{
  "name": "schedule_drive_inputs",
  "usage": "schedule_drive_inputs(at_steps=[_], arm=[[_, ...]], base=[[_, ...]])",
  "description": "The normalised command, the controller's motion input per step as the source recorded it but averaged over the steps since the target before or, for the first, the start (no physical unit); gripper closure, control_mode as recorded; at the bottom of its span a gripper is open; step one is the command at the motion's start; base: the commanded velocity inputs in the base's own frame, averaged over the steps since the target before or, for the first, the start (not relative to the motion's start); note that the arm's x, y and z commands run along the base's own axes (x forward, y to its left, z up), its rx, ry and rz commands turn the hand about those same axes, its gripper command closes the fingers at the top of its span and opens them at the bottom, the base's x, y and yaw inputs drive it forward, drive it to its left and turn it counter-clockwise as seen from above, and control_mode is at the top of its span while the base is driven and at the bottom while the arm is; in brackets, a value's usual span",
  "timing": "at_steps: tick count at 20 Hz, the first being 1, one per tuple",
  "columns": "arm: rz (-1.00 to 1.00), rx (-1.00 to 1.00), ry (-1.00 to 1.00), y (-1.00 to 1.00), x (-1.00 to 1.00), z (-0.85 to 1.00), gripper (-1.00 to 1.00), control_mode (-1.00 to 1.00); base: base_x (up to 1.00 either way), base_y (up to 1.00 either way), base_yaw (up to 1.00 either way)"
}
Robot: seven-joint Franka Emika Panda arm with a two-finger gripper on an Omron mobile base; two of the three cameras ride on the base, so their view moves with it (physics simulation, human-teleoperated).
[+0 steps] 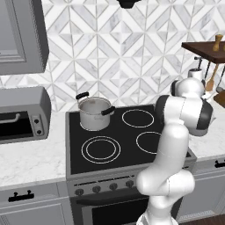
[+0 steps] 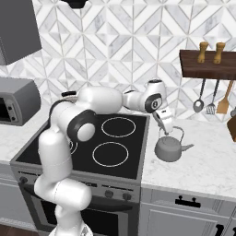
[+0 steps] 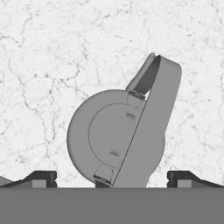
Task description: Pick the kettle from the counter and place it on a stove burner. Then turn the burner on.
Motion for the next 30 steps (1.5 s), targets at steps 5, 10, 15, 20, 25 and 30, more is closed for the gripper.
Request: schedule_drive_inputs(at_steps=[5,10,15,20,25,30], arm=[[0.0,0.0,0.0,-0.08,0.09,-0.03,-1.0,-1.0],[0.0,0.0,0.0,-0.02,0.0,0.0,-1.0,-1.0],[0.0,0.0,0.0,0.0,0.0,0.0,1.0,-1.0],[0.0,0.0,0.0,0.0,0.0,0.0,1.0,-1.0],[0.0,0.0,0.0,0.0,-0.01,0.0,1.0,-1.0],[0.11,0.0,-0.11,0.33,-0.42,0.25,1.0,-1.0]], base=[[0.0,0.0,0.0],[0.0,0.0,0.0],[0.0,0.0,0.0],[0.0,0.0,0.0],[0.0,0.0,0.0],[0.0,0.0,0.0]])
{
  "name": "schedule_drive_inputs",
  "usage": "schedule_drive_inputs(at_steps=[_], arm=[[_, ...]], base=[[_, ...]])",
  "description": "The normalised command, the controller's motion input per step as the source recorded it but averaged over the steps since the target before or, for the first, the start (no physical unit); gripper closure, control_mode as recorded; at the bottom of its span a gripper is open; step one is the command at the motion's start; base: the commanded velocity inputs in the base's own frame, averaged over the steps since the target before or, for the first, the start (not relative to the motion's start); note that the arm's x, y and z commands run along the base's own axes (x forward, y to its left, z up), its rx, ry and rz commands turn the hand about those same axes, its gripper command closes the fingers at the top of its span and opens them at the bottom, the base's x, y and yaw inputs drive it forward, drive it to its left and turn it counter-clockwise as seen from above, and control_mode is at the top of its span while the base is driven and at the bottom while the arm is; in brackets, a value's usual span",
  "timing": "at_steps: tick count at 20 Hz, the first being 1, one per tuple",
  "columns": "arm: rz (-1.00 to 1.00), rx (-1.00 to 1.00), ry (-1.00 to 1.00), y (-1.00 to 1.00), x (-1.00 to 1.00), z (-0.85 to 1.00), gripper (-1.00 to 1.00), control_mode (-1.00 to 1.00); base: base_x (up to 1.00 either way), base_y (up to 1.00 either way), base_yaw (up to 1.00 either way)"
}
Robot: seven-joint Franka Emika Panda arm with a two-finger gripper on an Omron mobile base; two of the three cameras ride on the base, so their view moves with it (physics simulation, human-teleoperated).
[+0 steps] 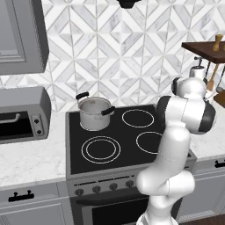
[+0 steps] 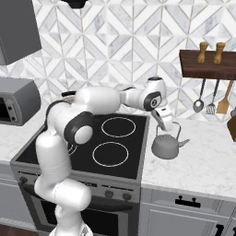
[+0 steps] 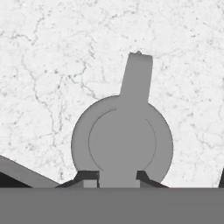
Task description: Pick the kettle from the counter and place it on a stove burner. Then turn the burner on.
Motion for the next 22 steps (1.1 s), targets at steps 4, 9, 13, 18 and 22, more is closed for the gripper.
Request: schedule_drive_inputs(at_steps=[4,9,13,18,22], arm=[[0.17,-0.01,-0.17,0.49,-0.68,0.56,1.0,-1.0],[0.14,-0.05,-0.14,0.63,-0.63,0.59,1.0,-1.0],[0.2,-0.07,-0.16,0.91,-0.4,0.29,1.0,-1.0],[0.29,-0.03,-0.13,0.98,-0.3,0.19,1.0,-1.0],[0.32,0.0,-0.14,0.88,-0.46,0.13,1.0,-1.0]], base=[[0.0,0.0,0.0],[0.0,0.0,0.0],[0.0,0.0,0.0],[0.0,0.0,0.0],[0.0,0.0,0.0]])
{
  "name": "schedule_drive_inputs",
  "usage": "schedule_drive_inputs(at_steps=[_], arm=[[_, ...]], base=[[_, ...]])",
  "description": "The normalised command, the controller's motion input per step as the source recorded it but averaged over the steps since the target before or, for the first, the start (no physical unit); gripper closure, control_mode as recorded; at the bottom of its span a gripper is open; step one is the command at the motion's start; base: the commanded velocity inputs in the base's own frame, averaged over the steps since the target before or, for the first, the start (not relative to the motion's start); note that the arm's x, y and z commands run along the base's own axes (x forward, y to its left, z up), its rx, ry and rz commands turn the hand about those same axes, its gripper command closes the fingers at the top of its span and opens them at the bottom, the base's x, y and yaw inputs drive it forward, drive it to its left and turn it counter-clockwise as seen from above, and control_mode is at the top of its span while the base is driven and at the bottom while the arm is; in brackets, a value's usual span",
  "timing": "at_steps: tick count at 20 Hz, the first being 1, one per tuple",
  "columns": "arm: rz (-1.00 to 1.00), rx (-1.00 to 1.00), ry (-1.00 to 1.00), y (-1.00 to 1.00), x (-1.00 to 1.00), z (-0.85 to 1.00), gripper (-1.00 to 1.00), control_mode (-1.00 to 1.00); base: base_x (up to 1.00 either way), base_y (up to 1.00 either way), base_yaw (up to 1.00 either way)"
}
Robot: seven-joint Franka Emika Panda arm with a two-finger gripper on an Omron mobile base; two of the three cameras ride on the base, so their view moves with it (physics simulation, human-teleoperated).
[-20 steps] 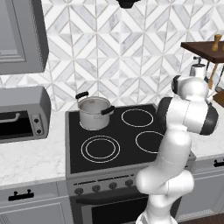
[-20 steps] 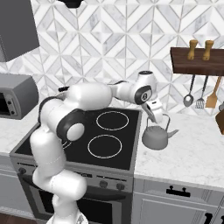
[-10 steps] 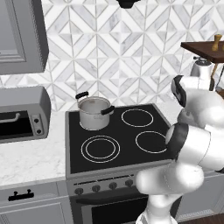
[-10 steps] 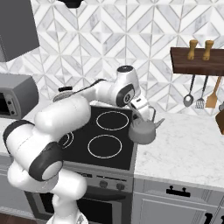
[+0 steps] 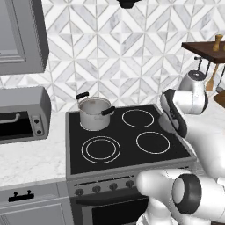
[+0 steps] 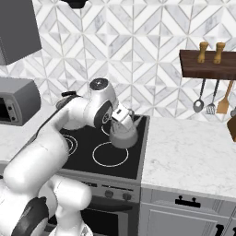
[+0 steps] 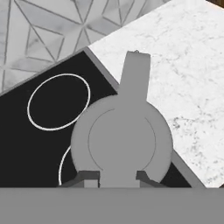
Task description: Pick the kettle from the counter and place it on a stove burner. Then turn the burner on.
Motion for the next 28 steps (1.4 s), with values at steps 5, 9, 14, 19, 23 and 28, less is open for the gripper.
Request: schedule_drive_inputs(at_steps=[5,9,14,19,23,28], arm=[[0.32,-0.09,0.03,0.9,-0.49,0.51,1.0,-1.0],[0.27,-0.12,0.21,0.77,-0.34,0.78,1.0,-1.0],[0.21,-0.05,0.28,0.54,-0.18,0.34,1.0,-1.0],[0.16,0.0,0.0,0.32,-0.11,-0.18,1.0,-1.0],[0.2,0.02,0.0,0.42,0.0,-0.33,1.0,-1.0],[0.18,0.01,0.0,0.52,0.0,-0.26,1.0,-1.0]], base=[[0.0,0.0,0.0],[0.0,0.0,0.0],[0.0,0.0,0.0],[0.0,0.0,0.0],[0.0,0.0,0.0],[0.0,0.0,0.0]])
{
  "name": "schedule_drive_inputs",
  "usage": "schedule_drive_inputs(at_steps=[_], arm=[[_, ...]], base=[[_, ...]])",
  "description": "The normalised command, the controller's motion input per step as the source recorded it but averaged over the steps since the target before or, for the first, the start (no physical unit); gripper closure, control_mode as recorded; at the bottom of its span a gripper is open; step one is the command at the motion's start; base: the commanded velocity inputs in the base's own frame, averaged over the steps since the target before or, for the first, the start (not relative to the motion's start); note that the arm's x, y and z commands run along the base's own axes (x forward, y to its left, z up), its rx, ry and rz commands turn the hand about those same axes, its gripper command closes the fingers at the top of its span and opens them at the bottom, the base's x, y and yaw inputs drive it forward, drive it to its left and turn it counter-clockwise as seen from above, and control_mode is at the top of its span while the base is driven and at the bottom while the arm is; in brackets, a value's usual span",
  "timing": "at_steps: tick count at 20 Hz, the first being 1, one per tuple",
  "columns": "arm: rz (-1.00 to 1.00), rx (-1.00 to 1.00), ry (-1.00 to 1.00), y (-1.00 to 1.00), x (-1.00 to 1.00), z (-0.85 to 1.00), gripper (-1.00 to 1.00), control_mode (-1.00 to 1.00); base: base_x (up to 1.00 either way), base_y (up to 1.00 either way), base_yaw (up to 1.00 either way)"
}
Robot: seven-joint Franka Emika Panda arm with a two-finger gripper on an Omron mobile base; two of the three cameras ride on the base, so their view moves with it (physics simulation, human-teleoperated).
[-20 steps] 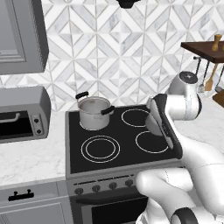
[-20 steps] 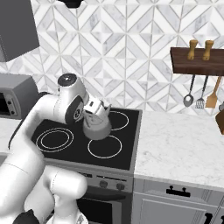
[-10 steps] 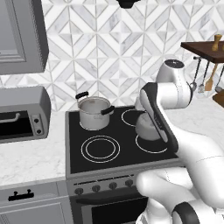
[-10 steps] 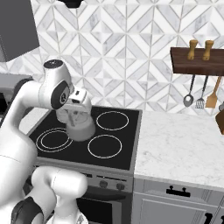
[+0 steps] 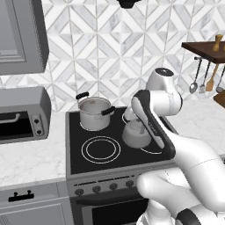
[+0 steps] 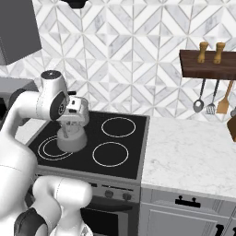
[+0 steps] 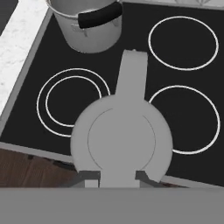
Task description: Pick the kettle from the counter and place it on a stove burner. Then turn the burner on.
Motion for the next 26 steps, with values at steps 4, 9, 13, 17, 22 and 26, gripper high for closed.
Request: schedule_drive_inputs(at_steps=[4,9,13,17,22,26], arm=[[0.14,0.0,0.02,0.58,0.0,-0.16,1.0,-1.0],[0.1,0.0,0.04,0.61,0.0,-0.09,1.0,-1.0],[0.0,0.0,0.0,0.37,0.11,-0.07,1.0,-1.0],[0.0,0.0,0.0,0.22,0.3,-0.17,1.0,-1.0],[0.0,0.0,0.01,0.11,0.35,-0.32,1.0,-1.0],[0.0,0.0,0.0,0.13,0.08,-0.28,1.0,-1.0]], base=[[0.0,0.0,0.0],[0.0,0.0,0.0],[0.0,0.0,0.0],[0.0,0.0,0.0],[0.0,0.0,0.0],[0.0,0.0,0.0]])
